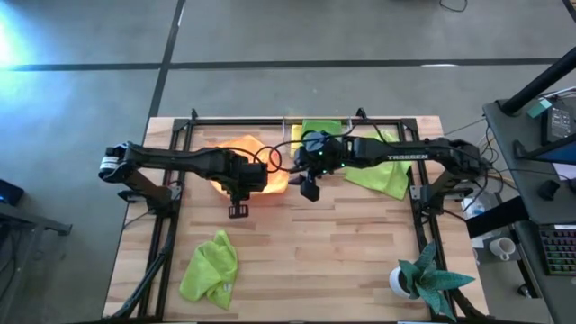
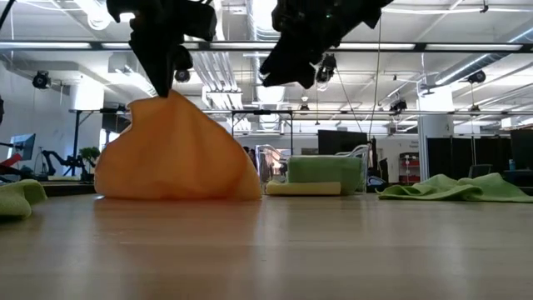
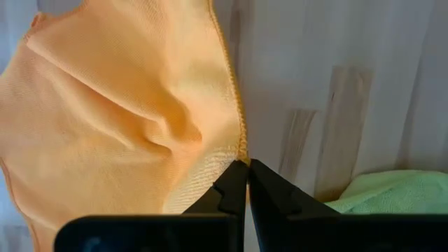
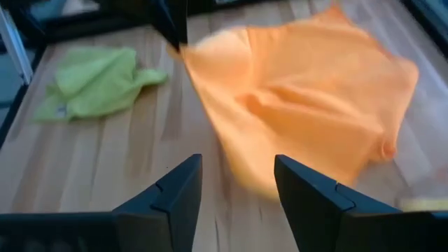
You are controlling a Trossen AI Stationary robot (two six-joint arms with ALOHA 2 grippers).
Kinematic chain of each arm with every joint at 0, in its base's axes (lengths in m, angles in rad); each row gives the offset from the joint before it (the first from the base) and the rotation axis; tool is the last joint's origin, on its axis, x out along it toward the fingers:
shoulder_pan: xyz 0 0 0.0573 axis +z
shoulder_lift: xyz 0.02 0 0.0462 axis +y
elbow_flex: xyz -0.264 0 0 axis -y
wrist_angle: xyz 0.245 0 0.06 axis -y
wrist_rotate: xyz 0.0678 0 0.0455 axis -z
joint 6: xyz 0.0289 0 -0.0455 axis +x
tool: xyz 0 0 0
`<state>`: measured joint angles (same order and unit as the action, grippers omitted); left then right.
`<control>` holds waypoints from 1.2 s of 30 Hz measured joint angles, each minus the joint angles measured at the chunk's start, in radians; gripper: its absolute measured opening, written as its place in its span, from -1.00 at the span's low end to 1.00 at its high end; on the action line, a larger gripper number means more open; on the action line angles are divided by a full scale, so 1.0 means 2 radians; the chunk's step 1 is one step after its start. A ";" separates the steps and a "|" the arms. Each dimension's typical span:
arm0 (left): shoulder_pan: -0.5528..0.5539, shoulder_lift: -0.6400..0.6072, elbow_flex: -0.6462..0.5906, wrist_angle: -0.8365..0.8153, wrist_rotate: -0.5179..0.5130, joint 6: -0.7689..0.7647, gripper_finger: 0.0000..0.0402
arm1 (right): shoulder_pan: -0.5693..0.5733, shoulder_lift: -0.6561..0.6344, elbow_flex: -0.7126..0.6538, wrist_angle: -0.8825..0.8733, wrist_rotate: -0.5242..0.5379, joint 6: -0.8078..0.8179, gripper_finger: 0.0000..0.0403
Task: Fold microfiber towels
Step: Fold the orange microfiber cloth
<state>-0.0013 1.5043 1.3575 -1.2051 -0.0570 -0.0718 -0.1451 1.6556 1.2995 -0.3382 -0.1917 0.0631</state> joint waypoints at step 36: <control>0.020 0.000 0.035 0.008 -0.001 0.018 -1.00 | 0.039 0.084 0.000 0.097 0.002 0.064 -0.24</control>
<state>0.0392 1.5043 1.4281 -1.1896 -0.0595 -0.0364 -0.0681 1.8233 1.2999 -0.1444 -0.1867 0.1902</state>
